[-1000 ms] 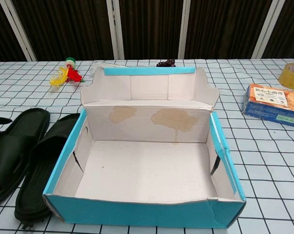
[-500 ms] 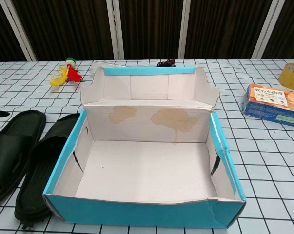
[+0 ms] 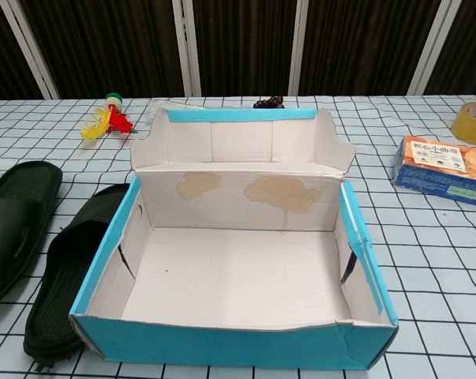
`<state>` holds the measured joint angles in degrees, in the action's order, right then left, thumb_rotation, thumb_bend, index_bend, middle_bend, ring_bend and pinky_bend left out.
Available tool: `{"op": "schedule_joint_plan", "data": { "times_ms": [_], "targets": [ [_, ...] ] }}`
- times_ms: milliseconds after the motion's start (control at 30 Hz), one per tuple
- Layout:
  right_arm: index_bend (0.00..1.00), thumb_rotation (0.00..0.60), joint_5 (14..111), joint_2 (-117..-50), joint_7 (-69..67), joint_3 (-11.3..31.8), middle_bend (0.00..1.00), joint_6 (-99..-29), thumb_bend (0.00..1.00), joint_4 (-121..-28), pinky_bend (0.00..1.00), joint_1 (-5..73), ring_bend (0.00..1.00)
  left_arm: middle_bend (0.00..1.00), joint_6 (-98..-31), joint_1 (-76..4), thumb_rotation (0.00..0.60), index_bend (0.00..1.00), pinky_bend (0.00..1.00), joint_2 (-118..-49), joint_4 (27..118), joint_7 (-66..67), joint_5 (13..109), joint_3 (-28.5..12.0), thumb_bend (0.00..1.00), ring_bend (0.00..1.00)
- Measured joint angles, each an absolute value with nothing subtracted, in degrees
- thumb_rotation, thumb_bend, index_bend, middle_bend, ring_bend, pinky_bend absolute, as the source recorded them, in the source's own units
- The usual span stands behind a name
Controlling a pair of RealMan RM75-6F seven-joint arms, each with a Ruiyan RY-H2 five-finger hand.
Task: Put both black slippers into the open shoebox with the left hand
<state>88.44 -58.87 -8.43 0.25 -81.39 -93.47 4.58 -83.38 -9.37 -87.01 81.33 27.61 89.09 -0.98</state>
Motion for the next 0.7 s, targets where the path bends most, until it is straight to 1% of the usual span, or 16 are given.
{"op": "schedule_joint_plan", "data": {
  "times_ms": [100, 233, 467, 700],
  "targets": [
    [0.01, 0.600, 88.44, -58.86, -8.48, 0.25, 0.07, -81.33, 0.22, -93.49, 0.07, 4.59, 0.09, 0.60, -84.13, -9.18, 0.600, 0.32, 0.06, -86.27, 81.78, 27.30, 89.21, -1.16, 0.40, 0.12],
    [0.01, 0.600, 88.48, -58.86, -8.48, 0.24, 0.07, -81.41, 0.22, -93.50, 0.07, 4.54, 0.10, 0.60, -85.82, -8.96, 0.600, 0.35, 0.06, -84.59, 82.95, 26.65, 89.54, -1.86, 0.40, 0.12],
    [0.01, 0.600, 88.57, -58.75, -9.07, 0.25, 0.07, -81.65, 0.22, -93.44, 0.07, 4.43, 0.10, 0.60, -89.78, -9.61, 0.600, 0.40, 0.06, -79.96, 87.90, 26.68, 91.45, -5.13, 0.40, 0.12],
    [0.01, 0.600, 88.95, -58.55, -10.61, 0.25, 0.07, -82.36, 0.22, -92.92, 0.07, 4.16, 0.10, 0.61, -90.30, -12.46, 0.600, 0.42, 0.06, -76.02, 93.96, 31.80, 94.15, -8.58, 0.40, 0.12]
  ]
}}
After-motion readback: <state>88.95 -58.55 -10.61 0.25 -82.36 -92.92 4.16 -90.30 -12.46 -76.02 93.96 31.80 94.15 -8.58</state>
